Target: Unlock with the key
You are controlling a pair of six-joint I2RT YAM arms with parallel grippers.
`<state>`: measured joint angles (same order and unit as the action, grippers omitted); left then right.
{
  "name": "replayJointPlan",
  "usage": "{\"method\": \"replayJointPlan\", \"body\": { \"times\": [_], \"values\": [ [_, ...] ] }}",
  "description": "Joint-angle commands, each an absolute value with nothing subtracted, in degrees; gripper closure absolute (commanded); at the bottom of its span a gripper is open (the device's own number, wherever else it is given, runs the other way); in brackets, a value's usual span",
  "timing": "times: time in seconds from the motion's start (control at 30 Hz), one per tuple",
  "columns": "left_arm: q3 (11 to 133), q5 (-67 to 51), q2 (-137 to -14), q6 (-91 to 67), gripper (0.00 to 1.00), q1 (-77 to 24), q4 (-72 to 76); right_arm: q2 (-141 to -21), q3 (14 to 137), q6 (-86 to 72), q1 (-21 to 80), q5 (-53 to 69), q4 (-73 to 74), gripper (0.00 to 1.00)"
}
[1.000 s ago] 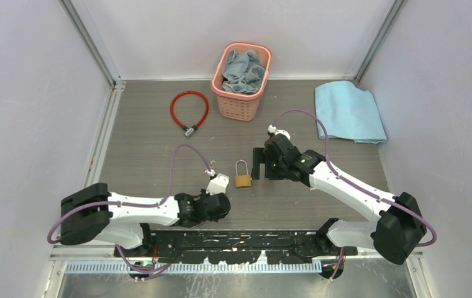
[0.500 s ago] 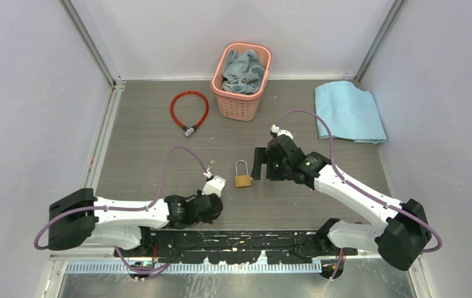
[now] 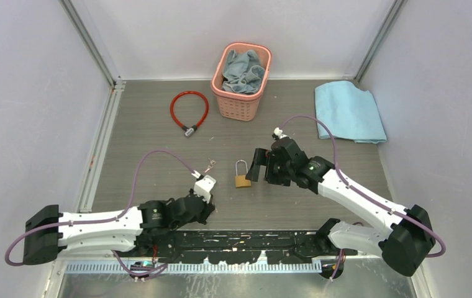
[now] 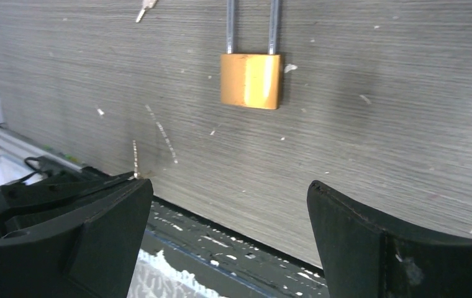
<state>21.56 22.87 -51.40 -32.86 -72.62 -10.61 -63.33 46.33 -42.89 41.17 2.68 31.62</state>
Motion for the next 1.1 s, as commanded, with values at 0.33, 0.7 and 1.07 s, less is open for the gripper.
{"method": "replayJointPlan", "body": {
  "times": [0.33,0.7,1.07],
  "values": [
    [20.9,10.7,-44.6,-11.9,1.00,-72.4,5.8,-63.1,47.3,-59.6,41.2,17.2,28.6,0.09],
    [26.8,3.6,-54.7,-2.0,1.00,-72.4,9.7,-66.6,48.5,-58.8,41.3,29.3,32.9,0.18],
    [28.7,0.8,-57.9,6.9,1.00,-73.3,11.3,-68.0,48.8,-52.7,41.3,35.7,39.2,0.20]
  ]
}}
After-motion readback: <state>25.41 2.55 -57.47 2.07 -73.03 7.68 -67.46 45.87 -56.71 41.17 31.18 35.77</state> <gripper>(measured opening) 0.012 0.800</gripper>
